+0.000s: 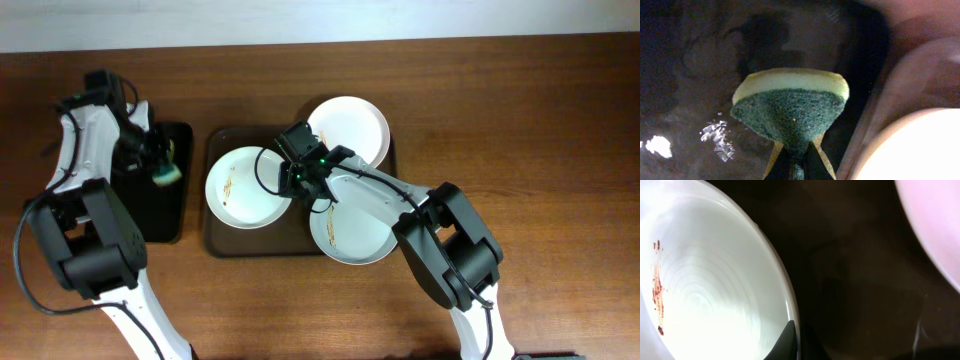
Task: Clean dirty plates on tray and stack at the side
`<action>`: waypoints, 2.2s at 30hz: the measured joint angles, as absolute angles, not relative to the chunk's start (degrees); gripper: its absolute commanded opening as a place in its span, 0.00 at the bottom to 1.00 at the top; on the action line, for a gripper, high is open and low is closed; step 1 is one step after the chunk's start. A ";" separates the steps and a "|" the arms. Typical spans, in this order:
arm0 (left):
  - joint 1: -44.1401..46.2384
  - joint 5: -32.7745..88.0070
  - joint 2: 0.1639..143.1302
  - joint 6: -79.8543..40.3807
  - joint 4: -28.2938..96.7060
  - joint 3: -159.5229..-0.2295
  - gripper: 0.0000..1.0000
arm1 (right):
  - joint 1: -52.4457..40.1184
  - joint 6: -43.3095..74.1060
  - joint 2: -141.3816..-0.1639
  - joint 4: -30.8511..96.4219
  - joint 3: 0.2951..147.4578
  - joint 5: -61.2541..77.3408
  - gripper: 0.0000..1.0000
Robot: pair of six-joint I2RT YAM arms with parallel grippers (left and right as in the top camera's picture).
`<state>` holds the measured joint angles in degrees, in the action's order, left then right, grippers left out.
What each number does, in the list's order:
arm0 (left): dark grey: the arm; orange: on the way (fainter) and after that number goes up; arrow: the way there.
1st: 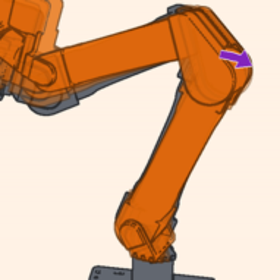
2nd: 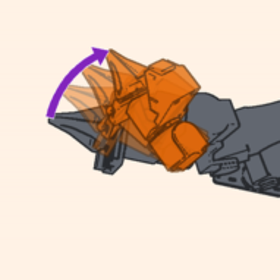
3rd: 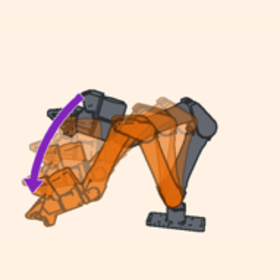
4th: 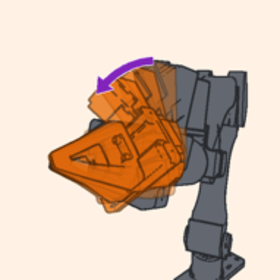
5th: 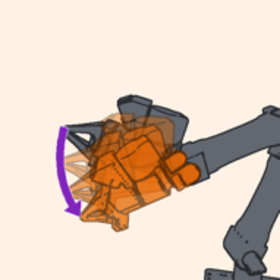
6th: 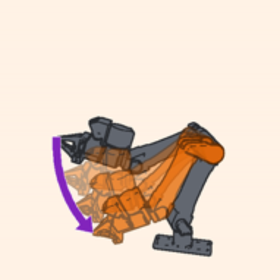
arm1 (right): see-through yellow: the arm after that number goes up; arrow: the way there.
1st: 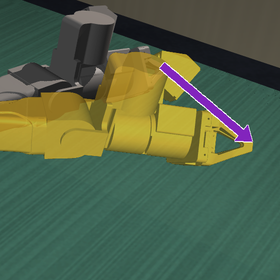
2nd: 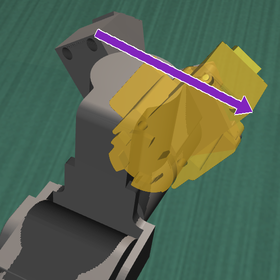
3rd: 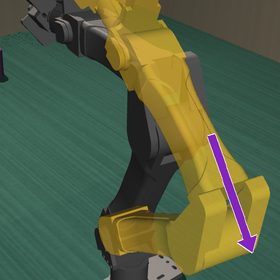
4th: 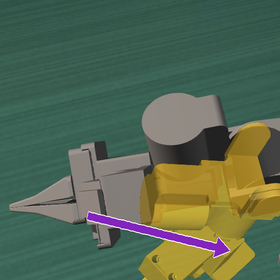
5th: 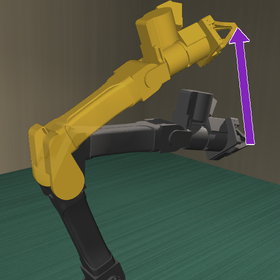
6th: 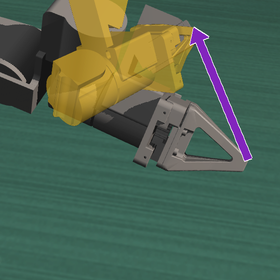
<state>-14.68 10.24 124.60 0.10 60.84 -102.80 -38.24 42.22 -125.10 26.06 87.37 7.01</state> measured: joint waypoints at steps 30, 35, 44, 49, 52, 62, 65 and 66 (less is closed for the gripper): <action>2.39 9.91 116.99 4.10 37.15 -79.61 0.01 | -36.29 43.44 -125.23 25.26 87.22 10.79 0.04; 3.62 9.69 117.21 3.33 27.27 -79.15 0.01 | -36.21 43.53 -125.23 25.28 87.22 10.61 0.04; 8.82 8.14 117.30 0.91 39.33 -80.16 0.01 | -36.36 41.76 -125.23 25.71 87.22 11.73 0.04; 8.32 -4.03 116.88 -3.20 49.50 -81.01 0.01 | -36.36 41.54 -125.23 25.69 87.22 11.97 0.04; 5.15 -5.43 117.34 -5.87 57.28 -84.12 0.01 | -36.36 41.56 -125.23 25.67 87.22 11.97 0.04; 1.21 3.31 118.50 -6.24 73.69 -121.60 0.01 | -36.64 34.94 -123.28 37.12 89.43 9.08 0.04; -6.22 3.51 118.52 -6.24 73.78 -121.60 0.01 | -40.23 29.80 -119.28 49.58 98.63 -7.88 0.04; -7.66 3.49 118.52 -6.24 73.80 -121.60 0.01 | -41.76 29.30 -119.04 50.22 100.16 -11.92 0.04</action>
<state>-7.66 3.49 118.52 -6.24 73.80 -121.60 -41.76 29.30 -119.04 50.22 100.16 -11.92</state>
